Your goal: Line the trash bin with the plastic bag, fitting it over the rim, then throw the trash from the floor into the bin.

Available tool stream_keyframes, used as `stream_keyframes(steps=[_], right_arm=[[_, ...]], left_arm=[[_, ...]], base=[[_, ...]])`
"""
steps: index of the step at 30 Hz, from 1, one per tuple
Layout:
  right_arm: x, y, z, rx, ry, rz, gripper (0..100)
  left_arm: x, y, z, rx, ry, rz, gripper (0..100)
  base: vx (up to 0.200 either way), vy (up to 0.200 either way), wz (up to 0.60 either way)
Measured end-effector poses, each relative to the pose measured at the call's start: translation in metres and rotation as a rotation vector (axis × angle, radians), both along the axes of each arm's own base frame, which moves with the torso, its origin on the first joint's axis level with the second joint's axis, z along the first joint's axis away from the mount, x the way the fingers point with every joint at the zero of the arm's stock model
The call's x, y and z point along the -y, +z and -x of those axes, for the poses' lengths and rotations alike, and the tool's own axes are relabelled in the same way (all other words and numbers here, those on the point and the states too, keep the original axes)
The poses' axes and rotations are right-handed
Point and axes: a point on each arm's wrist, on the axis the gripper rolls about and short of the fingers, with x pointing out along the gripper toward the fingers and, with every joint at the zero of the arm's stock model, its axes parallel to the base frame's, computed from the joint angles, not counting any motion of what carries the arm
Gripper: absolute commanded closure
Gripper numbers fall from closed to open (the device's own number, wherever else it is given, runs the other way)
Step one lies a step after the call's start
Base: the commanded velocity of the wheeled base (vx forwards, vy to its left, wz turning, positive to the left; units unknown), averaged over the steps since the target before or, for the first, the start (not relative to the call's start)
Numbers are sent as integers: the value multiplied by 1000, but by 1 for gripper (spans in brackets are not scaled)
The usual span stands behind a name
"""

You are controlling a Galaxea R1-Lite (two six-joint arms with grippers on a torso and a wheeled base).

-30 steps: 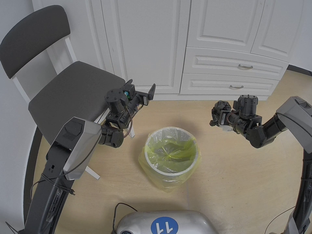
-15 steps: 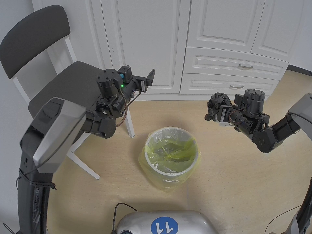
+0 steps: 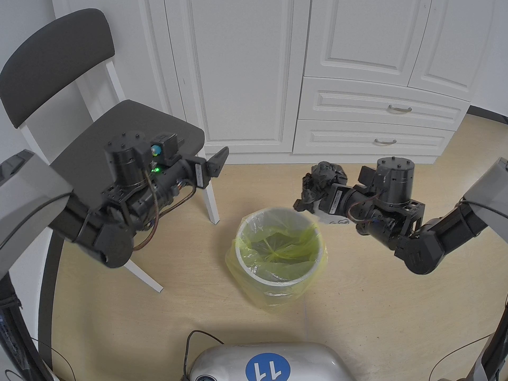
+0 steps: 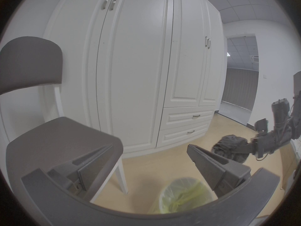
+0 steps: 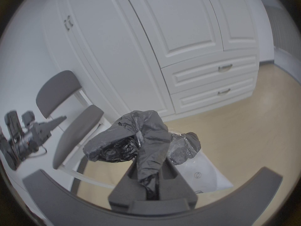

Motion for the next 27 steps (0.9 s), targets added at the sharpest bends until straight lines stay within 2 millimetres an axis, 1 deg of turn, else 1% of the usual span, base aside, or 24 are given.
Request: stream_keyframes(steps=[5,8,11,14,17,20,23,27], right_arm=[[-30,-15,5,-73,61,-125,100],[-51,-32,1,-126,107,-180,100],[-73,-48,-7,-181,167,-256,100],[-87,-65,-13,-224,208,-299,100],[-96,-83,-18,-253,226,-303,100],[-100,-97,-26,-259,226,-302,100],[-99,-108,-38,-256,212,-304,100],[-91,-120,-55,-249,190,-310,100]], left_arm=[[-19,-14,40,-13,18,-27,0],[-30,-18,62,47,42,-48,0],[-37,-20,78,98,68,-89,0],[-41,-21,85,114,82,-123,0],[-39,-20,87,127,84,-140,0],[-35,-19,89,135,73,-145,0],[-32,-19,92,136,59,-147,0],[-29,-21,95,129,47,-151,0]], base=[[0,0,0],[0,0,0],[0,0,0],[0,0,0],[0,0,0],[0,0,0],[0,0,0],[0,0,0]])
